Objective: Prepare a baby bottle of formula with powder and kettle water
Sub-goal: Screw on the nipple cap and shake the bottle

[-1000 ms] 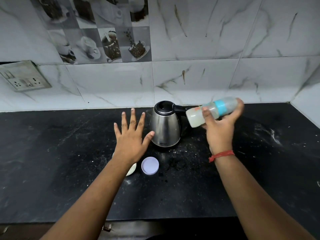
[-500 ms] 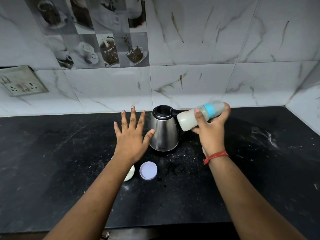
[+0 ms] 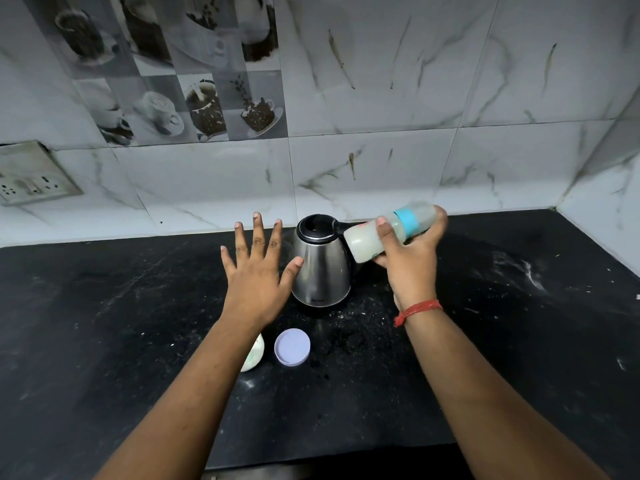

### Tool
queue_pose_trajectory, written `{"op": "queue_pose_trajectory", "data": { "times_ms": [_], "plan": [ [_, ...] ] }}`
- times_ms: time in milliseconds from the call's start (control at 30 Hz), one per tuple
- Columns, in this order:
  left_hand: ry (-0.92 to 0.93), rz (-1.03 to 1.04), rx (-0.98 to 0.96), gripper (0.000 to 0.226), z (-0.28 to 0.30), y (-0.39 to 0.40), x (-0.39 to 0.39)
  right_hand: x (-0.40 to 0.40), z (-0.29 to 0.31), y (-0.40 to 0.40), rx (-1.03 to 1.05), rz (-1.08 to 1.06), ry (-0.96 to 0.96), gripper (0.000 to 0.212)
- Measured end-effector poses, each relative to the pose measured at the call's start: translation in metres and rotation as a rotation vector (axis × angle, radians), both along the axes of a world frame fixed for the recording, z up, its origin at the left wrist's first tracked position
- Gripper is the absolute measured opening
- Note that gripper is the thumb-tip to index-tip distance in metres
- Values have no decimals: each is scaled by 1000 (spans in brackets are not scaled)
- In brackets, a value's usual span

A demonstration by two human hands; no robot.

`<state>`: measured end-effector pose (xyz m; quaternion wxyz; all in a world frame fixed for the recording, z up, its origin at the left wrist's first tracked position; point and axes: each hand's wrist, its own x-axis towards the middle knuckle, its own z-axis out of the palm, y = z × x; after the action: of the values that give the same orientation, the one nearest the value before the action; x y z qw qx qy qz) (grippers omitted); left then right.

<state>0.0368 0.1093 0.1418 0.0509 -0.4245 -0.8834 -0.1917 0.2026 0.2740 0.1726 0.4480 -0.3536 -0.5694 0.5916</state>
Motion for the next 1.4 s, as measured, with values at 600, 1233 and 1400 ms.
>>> {"op": "queue_pose_trajectory", "data": {
  "times_ms": [600, 1233, 1400],
  "plan": [
    [6, -19, 11, 84, -1, 4, -3, -11, -1, 7, 17, 220, -175, 87],
    [-6, -32, 22, 84, 7, 11, -6, -17, 4, 12, -2, 123, -114, 82],
    [2, -46, 31, 89, 8, 10, -6, -21, -2, 12, 34, 259, -216, 82]
  ]
}}
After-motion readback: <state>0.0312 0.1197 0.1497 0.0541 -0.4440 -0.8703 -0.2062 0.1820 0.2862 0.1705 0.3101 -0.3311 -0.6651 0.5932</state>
